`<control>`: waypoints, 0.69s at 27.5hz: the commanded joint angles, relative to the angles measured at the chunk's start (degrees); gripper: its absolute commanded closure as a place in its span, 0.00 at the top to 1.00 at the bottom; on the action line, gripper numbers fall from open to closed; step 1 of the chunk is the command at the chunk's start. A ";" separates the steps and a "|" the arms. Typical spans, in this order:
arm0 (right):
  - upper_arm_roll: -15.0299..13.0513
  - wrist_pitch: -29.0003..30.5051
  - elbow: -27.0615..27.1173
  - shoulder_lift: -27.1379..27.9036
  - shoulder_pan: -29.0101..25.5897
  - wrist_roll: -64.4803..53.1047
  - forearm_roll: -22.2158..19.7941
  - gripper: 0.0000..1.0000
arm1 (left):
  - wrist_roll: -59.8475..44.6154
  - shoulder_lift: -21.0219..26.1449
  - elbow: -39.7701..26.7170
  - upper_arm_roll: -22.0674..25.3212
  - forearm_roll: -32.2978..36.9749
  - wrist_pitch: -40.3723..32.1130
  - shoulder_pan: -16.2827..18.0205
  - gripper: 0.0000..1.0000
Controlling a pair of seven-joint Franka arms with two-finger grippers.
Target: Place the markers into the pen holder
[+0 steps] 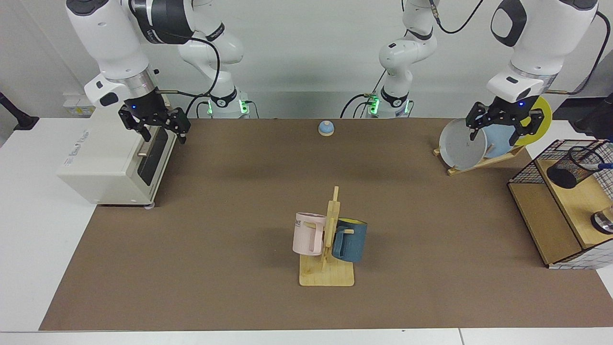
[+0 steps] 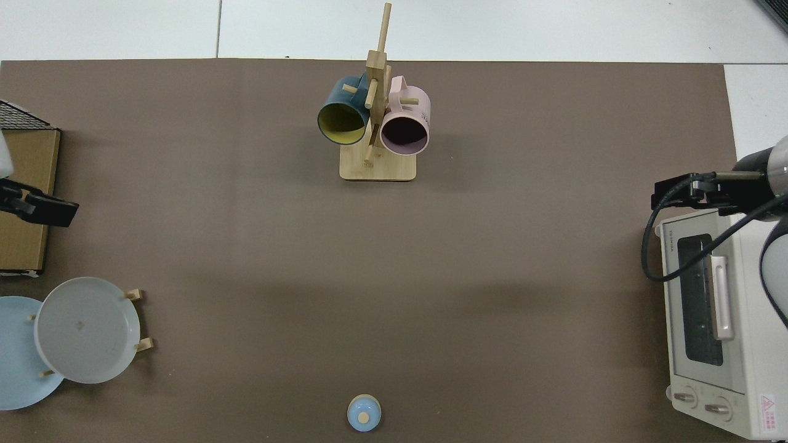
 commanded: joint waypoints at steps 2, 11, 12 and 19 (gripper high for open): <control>0.40 0.29 0.47 0.15 -0.43 0.87 0.03 1.00 | -12.85 -0.72 -0.03 -0.10 -2.57 -1.53 -0.15 1.00; 0.40 0.29 0.47 0.15 -0.43 0.87 0.03 1.00 | -14.63 -0.72 0.41 -1.60 -2.58 -2.85 -0.15 1.00; 0.40 0.29 0.38 0.15 -0.43 0.87 0.03 1.00 | -14.63 -0.72 0.76 -2.04 -2.58 -3.11 -0.06 1.00; 0.49 0.29 0.47 0.15 -0.43 0.87 0.03 1.00 | -14.72 -0.72 1.82 -2.48 -2.66 -4.08 -0.06 1.00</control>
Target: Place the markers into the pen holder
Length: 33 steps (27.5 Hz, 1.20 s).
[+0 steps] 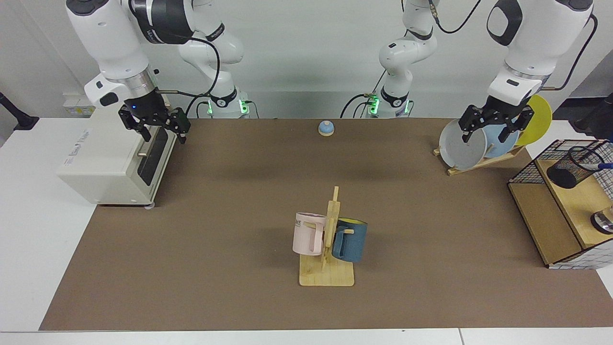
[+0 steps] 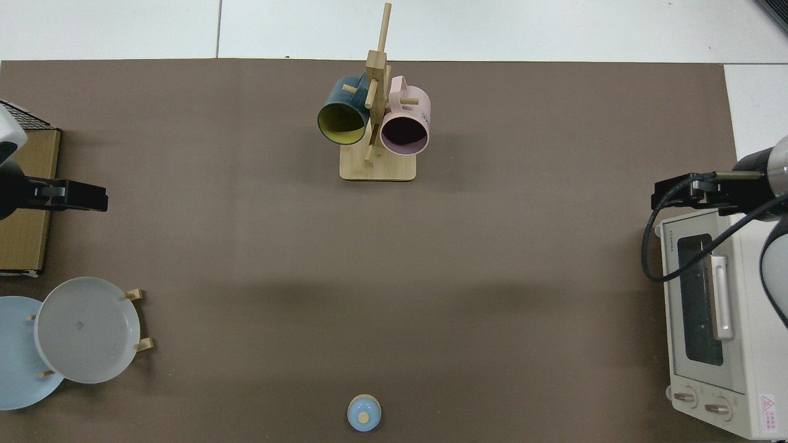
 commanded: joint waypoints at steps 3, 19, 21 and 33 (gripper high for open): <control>0.49 0.29 0.46 0.15 -0.43 0.87 0.03 1.00 | -0.77 -0.43 0.88 -0.20 -0.91 -1.55 -0.23 1.00; 0.40 0.29 0.46 0.15 -0.43 0.87 0.03 1.00 | -4.64 -0.43 1.76 12.28 -0.82 -3.66 -18.15 1.00; 0.49 0.29 0.46 0.15 -0.43 0.87 0.03 1.00 | -5.16 -0.34 2.03 14.56 -0.82 -4.01 -20.43 1.00; 0.49 0.29 0.46 0.15 -0.43 0.78 0.03 1.00 | -5.08 -0.69 1.50 23.35 -0.73 -3.48 -28.44 1.00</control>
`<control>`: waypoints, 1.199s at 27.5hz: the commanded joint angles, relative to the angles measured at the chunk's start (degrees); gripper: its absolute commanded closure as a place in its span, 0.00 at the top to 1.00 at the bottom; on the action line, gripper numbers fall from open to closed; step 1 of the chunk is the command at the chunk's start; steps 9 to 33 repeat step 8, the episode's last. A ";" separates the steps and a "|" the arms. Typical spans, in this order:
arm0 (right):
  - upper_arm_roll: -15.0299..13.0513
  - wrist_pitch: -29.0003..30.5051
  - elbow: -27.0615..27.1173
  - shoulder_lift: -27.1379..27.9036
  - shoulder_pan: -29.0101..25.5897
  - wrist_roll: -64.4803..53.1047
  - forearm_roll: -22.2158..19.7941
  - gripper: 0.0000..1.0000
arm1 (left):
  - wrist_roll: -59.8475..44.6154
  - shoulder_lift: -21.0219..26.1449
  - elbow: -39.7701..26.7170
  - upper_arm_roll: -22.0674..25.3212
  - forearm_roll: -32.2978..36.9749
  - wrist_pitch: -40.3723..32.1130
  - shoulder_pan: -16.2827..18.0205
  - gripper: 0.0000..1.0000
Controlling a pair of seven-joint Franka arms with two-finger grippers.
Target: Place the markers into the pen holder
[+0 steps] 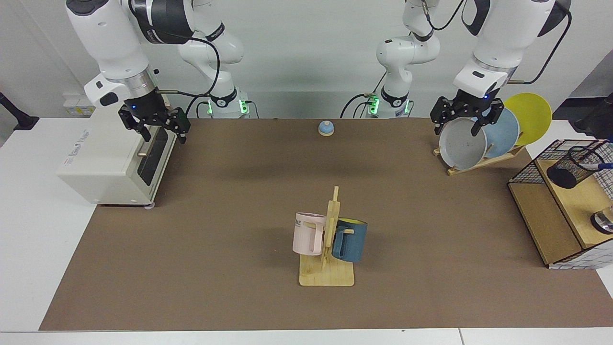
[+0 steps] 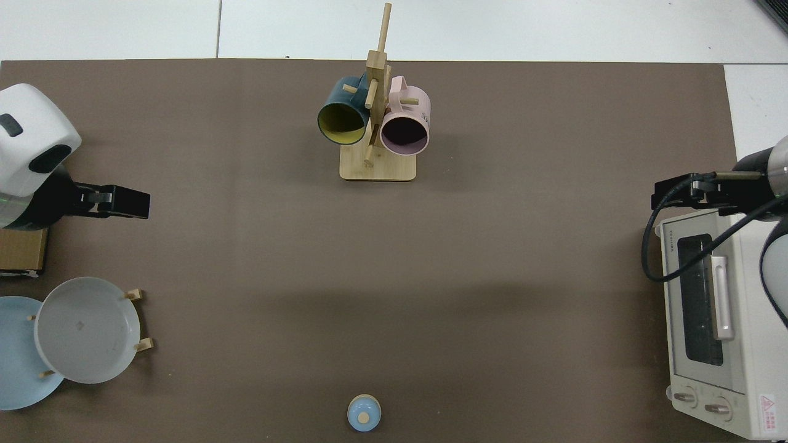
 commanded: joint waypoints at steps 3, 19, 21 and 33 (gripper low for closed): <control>0.40 0.29 0.46 0.15 -0.43 0.87 0.03 1.00 | -0.51 -0.49 0.18 4.39 -0.42 -1.05 -4.53 1.00; 0.40 0.29 0.37 0.15 -0.43 0.87 0.03 1.00 | -0.42 -0.67 0.18 4.30 -0.42 -1.14 -4.62 1.00; 0.40 0.29 0.37 0.15 -0.43 0.87 0.03 1.00 | -0.42 -0.67 0.18 4.30 -0.42 -1.14 -4.62 1.00; 0.40 0.29 0.37 0.15 -0.43 0.87 0.03 1.00 | -0.42 -0.67 0.18 4.30 -0.42 -1.14 -4.62 1.00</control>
